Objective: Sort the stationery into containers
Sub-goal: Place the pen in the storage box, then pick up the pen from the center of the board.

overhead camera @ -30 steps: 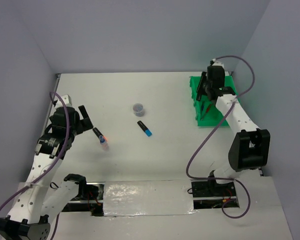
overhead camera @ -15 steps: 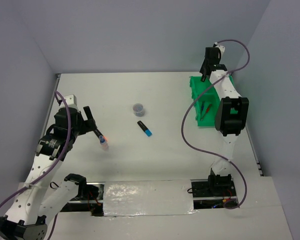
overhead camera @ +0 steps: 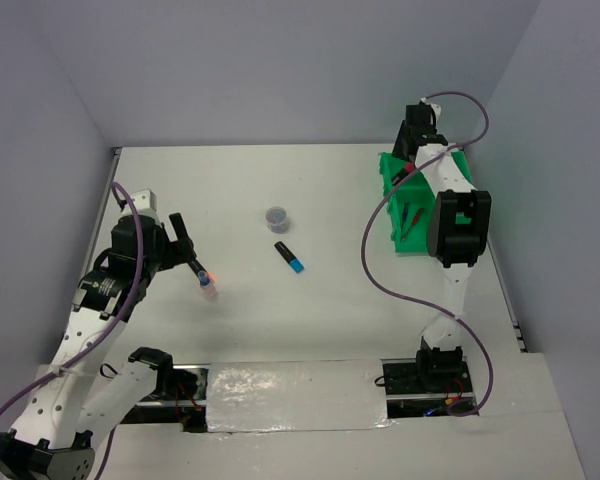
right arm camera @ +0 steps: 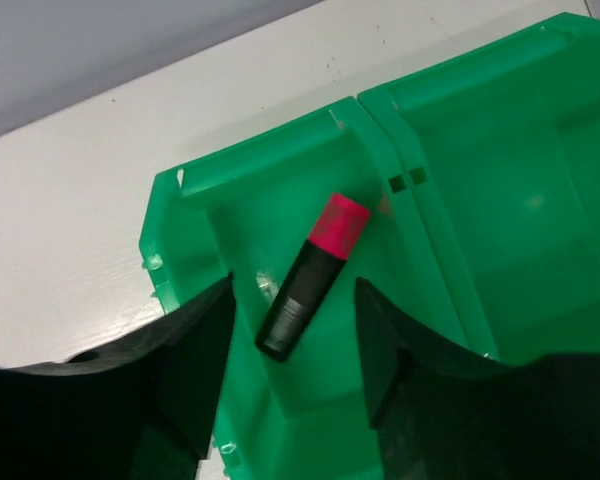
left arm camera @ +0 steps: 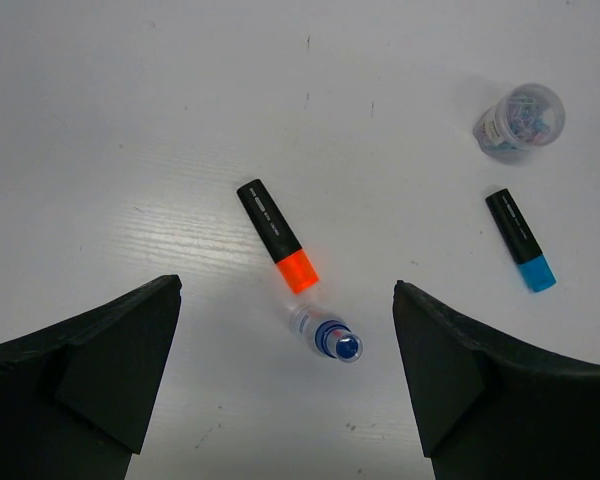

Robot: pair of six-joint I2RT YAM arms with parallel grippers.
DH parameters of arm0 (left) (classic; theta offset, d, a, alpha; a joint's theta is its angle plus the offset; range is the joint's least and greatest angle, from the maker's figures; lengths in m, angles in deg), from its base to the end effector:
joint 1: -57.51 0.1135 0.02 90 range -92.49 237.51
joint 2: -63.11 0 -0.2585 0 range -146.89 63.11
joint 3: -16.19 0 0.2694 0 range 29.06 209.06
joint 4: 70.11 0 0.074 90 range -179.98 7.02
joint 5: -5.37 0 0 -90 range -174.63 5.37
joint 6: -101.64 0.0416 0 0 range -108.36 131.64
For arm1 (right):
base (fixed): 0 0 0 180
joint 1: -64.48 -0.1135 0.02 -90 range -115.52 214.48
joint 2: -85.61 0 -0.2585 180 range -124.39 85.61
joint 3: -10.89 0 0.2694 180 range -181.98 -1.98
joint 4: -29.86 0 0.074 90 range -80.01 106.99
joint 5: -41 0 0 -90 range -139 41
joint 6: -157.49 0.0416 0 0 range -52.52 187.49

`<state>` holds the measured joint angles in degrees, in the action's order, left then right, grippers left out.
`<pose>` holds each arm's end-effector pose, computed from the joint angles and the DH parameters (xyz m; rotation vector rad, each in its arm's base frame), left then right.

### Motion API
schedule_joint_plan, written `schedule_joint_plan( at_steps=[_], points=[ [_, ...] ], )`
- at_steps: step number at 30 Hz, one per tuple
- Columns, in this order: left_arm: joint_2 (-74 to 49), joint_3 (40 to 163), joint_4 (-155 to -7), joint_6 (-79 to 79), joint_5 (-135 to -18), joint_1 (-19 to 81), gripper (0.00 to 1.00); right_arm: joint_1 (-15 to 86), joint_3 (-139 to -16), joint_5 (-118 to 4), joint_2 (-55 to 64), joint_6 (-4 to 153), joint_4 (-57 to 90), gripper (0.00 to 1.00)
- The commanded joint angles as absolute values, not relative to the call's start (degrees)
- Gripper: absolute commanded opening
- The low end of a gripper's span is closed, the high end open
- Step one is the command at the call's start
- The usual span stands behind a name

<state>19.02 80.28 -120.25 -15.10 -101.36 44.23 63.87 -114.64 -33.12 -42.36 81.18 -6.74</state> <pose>0.1837 -0.0311 0.3283 -0.4161 2.0325 -0.1216 0.5368 -0.0057 0.2340 0.3999 2.1911 -0.1757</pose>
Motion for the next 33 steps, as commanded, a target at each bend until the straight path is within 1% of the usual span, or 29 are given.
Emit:
schedule_joint_plan(
  at_steps=[1,2,3,4,7,9,11,12,13,14,16,17,19,20,21,23,33],
  points=[
    [19.2,80.1,-118.0,-13.6,-100.3,44.1,0.99,64.0,-115.6,-34.3,-39.8,81.2,-5.8,0.6],
    [19.1,80.1,-118.0,-13.4,-100.1,44.1,0.99,64.0,-116.7,-34.6,-39.7,81.4,-6.8,0.62],
    [19.1,80.2,-118.0,-13.5,-100.0,44.1,0.99,64.0,-117.1,-34.7,-39.4,81.5,-7.2,0.67],
    [19.1,80.2,-118.0,-13.4,-99.9,44.1,0.99,64.0,-117.6,-35.5,-39.0,81.5,-7.6,0.69],
    [19.2,80.1,-117.9,-13.3,-100.1,44.1,0.99,62.1,-116.4,-35.8,-34.4,80.1,-7.6,0.7],
    [19.2,80.2,-118.0,-13.6,-100.7,44.1,0.99,59.3,-111.2,-38.4,-27.6,76.9,-6.2,0.7],
    [19.0,80.5,-118.7,-14.1,-102.3,44.1,0.99,53.3,-103.8,-41.7,-20.5,73.5,-3.8,0.71],
    [18.9,80.7,-119.0,-14.4,-103.1,44.1,0.99,51.2,-101.8,-42.8,-18.9,70.5,-3.8,0.73],
    [18.8,80.7,-119.3,-15.1,-105.0,44.1,0.99,47.0,-98.4,-44.1,-17.7,69.4,-5.2,0.75],
    [18.7,81.0,-120.2,-15.5,-106.4,44.1,0.99,45.4,-97.3,-48.1,-16.6,69.0,-6.6,0.76],
    [18.6,81.7,-121.6,-17.4,-110.0,44.4,0.99,41.8,-93.1,-52.4,-16.3,69.5,-9.5,0.93],
    [18.6,81.9,-122.3,-18.1,-113.6,44.7,0.99,37.2,-90.8,-53.0,-16.1,69.3,-9.0,1.0],
    [18.6,82.4,-123.8,-19.6,-115.6,46.1,0.99,31.9,-85.3,-46.8,-15.9,69.8,-6.8,1.0],
    [18.6,82.4,-123.8,-19.6,-116.1,46.7,0.99,27.9,-84.3,-45.8,-16.6,69.9,-6.3,1.0],
    [18.6,82.4,-123.9,-19.7,-115.9,47.7,0.99,26.3,-83.7,-43.1,-17.2,71.2,-6.6,0.99],
    [18.5,82.4,-123.6,-19.5,-115.0,48.0,0.99,23.0,-83.1,-42.4,-18.7,72.1,-6.4,0.97],
    [18.6,82.2,-123.1,-18.7,-114.3,48.5,0.99,18.9,-83.3,-42.5,-27.7,72.8,-9.7,0.87]
  ],
)
